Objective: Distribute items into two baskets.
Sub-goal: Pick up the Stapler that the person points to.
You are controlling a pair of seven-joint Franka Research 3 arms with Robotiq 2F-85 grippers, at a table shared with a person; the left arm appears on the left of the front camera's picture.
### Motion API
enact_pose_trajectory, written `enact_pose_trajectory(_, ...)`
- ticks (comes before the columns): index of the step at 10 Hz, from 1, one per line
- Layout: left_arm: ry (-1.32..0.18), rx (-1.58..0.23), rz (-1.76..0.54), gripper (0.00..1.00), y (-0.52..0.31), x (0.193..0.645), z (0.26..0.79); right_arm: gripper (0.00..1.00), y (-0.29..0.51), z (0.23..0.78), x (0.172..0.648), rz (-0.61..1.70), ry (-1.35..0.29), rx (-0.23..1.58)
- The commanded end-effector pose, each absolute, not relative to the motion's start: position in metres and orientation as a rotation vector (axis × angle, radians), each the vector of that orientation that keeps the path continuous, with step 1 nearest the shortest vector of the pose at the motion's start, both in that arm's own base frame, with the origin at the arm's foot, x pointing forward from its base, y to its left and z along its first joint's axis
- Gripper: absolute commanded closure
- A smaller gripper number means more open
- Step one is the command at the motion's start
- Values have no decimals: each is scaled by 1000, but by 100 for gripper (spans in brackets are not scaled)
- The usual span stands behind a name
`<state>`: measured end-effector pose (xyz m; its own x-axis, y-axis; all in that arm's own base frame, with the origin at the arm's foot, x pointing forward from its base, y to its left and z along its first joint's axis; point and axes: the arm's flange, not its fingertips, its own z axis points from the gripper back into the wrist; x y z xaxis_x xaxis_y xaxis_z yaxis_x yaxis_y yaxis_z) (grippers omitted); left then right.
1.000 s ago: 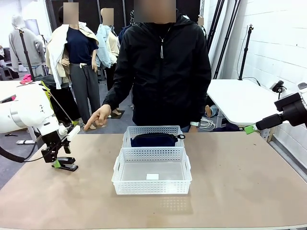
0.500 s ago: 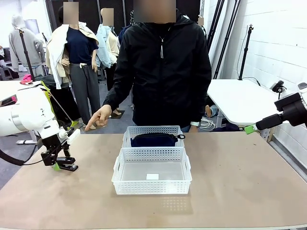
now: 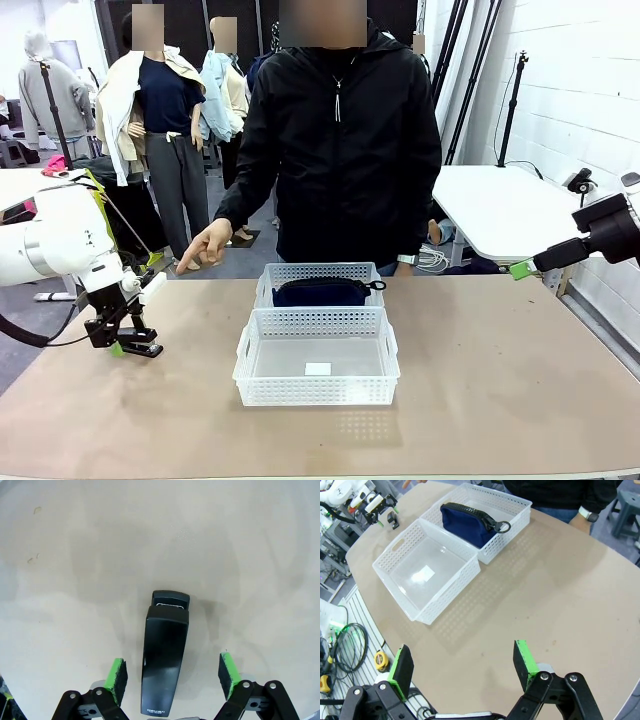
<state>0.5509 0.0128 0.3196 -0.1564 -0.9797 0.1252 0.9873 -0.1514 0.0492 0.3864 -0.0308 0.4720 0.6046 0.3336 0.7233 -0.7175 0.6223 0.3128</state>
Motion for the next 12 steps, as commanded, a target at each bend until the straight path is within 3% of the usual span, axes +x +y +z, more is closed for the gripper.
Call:
enact_pose_trajectory(1, -124, -46, -1724, 28, 14, 552, 318, 0, -29, 472, 387, 646, -663, 652)
enact_pose_trajectory(3, -123, -44, -1726, 59, 14, 553, 319, 0, -29, 472, 387, 646, -663, 652)
enact_pose_trajectory(5, -118, -44, -1729, 99, 14, 553, 319, 0, -29, 472, 387, 646, -663, 652)
enact_pose_trajectory(10, -73, -41, -1684, 100, 14, 556, 323, 0, -29, 472, 387, 646, -663, 652)
enact_pose_trajectory(12, -87, -36, -1563, 100, 12, 571, 365, 0, -29, 472, 387, 646, -663, 652)
